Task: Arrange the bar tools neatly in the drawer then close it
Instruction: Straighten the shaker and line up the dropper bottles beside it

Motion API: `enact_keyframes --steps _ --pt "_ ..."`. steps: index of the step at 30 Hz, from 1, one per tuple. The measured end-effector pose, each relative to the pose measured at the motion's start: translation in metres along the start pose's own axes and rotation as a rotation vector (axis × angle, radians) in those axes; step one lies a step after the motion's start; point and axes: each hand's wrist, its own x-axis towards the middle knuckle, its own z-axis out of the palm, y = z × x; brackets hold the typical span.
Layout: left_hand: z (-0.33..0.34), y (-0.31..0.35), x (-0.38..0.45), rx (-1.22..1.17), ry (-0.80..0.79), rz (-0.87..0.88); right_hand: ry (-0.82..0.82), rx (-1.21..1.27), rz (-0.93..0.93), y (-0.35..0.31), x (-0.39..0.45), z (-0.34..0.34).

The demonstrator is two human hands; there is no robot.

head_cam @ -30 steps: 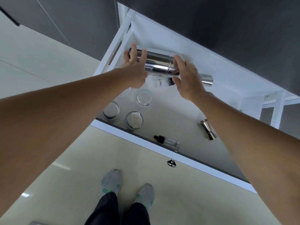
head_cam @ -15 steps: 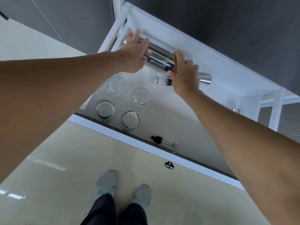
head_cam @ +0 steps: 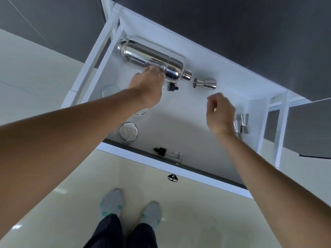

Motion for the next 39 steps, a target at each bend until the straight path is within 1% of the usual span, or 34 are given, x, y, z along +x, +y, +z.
enact_keyframes --steps 2,4,7,9,11,13,15,17,18,20,22,24,25,27,28,30,32,34,39 --pt "0.01 0.01 0.004 0.07 -0.071 0.075 -0.135 -0.011 -0.116 0.012 -0.027 -0.001" --pt "0.017 0.019 0.008 0.144 -0.114 0.085 -0.285 0.021 -0.17 0.016 -0.048 -0.002" --pt "0.026 0.03 0.013 0.223 -0.109 0.003 -0.611 0.063 -0.23 0.007 -0.066 -0.001" --pt "0.031 0.036 0.016 0.261 -0.117 -0.043 -0.814 0.004 -0.231 -0.003 -0.073 0.004" --pt "0.038 0.042 0.018 0.272 -0.17 -0.069 -0.889 -0.083 -0.271 -0.01 -0.076 0.012" --pt "0.045 0.046 0.018 0.263 -0.22 -0.074 -0.916 -0.133 -0.296 -0.014 -0.075 0.016" --pt "0.048 0.049 0.016 0.249 -0.252 -0.064 -0.93 -0.158 -0.318 -0.016 -0.073 0.019" --pt "0.046 0.052 0.013 0.202 -0.279 -0.057 -0.948 -0.205 -0.378 -0.019 -0.073 0.022" --pt "0.042 0.053 0.012 0.151 -0.283 -0.052 -0.958 -0.226 -0.404 -0.021 -0.073 0.023" --pt "0.026 0.048 0.011 -0.009 -0.232 -0.031 -0.954 -0.232 -0.403 -0.021 -0.07 0.023" --pt "-0.001 0.034 0.007 -0.207 -0.142 0.024 -0.883 -0.134 -0.314 -0.023 -0.062 0.019" --pt "-0.031 0.012 -0.002 -0.343 -0.04 0.047 -0.735 0.021 -0.21 -0.029 -0.049 0.013" --pt "-0.043 -0.002 -0.006 -0.371 0.004 0.039 -0.645 0.081 -0.19 -0.035 -0.042 0.013" --pt "-0.058 -0.033 -0.012 -0.366 0.067 0.006 -0.486 0.182 -0.183 -0.051 -0.027 0.017" --pt "-0.061 -0.048 -0.013 -0.355 0.08 -0.02 -0.432 0.228 -0.183 -0.061 -0.019 0.021" --pt "-0.061 -0.068 -0.012 -0.338 0.043 -0.069 -0.377 0.29 -0.198 -0.08 -0.006 0.029" --pt "-0.054 -0.078 -0.008 -0.29 -0.019 -0.08 -0.364 0.331 -0.222 -0.095 0.006 0.04" --pt "-0.045 -0.082 -0.001 -0.242 -0.029 -0.049 -0.365 0.35 -0.243 -0.103 0.015 0.052" --pt "-0.026 -0.087 0.013 -0.173 -0.066 0.022 -0.416 0.307 -0.286 -0.106 0.023 0.081"
